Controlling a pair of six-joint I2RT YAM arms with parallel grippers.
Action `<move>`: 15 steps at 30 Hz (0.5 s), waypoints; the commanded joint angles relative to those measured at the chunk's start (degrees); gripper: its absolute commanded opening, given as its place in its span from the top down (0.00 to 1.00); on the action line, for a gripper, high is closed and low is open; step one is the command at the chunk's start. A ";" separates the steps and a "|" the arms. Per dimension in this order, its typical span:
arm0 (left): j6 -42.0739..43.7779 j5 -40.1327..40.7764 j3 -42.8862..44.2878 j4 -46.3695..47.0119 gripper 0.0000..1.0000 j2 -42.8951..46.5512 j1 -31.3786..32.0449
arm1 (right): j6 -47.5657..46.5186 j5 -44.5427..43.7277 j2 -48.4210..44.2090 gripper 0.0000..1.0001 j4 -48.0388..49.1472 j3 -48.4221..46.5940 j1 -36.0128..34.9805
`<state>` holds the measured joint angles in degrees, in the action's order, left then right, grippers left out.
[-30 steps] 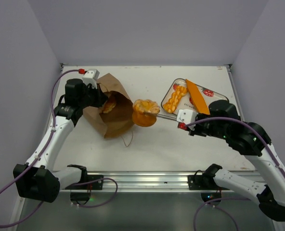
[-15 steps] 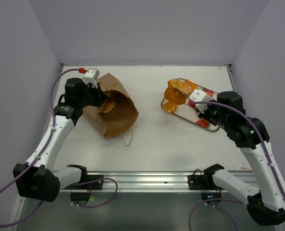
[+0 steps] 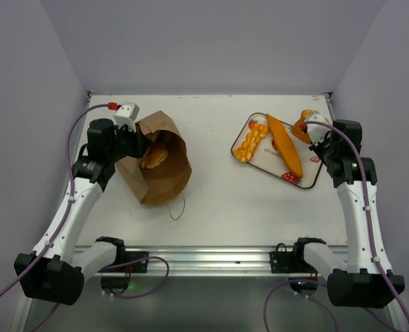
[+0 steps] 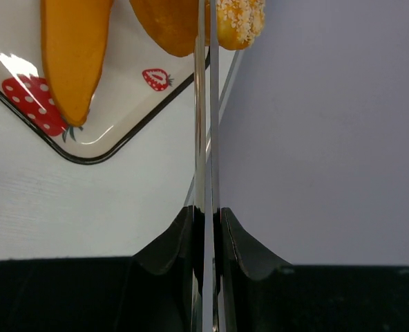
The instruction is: Take the fake bread out of the paper bag
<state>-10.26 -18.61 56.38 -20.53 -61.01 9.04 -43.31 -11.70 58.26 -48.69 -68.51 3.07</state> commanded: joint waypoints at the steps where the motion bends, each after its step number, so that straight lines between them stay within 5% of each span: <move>1: 0.33 -0.55 -1.18 2.95 0.96 2.56 0.01 | -3.01 -2.79 0.71 1.00 8.86 2.50 1.06; 15: 0.24 -1.69 -3.91 4.45 0.96 3.36 0.01 | -5.21 -3.06 2.82 1.00 14.85 9.18 4.05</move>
<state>-10.28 -19.49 52.60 -18.85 -58.83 9.04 -47.29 -14.09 61.89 -39.46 -60.03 6.87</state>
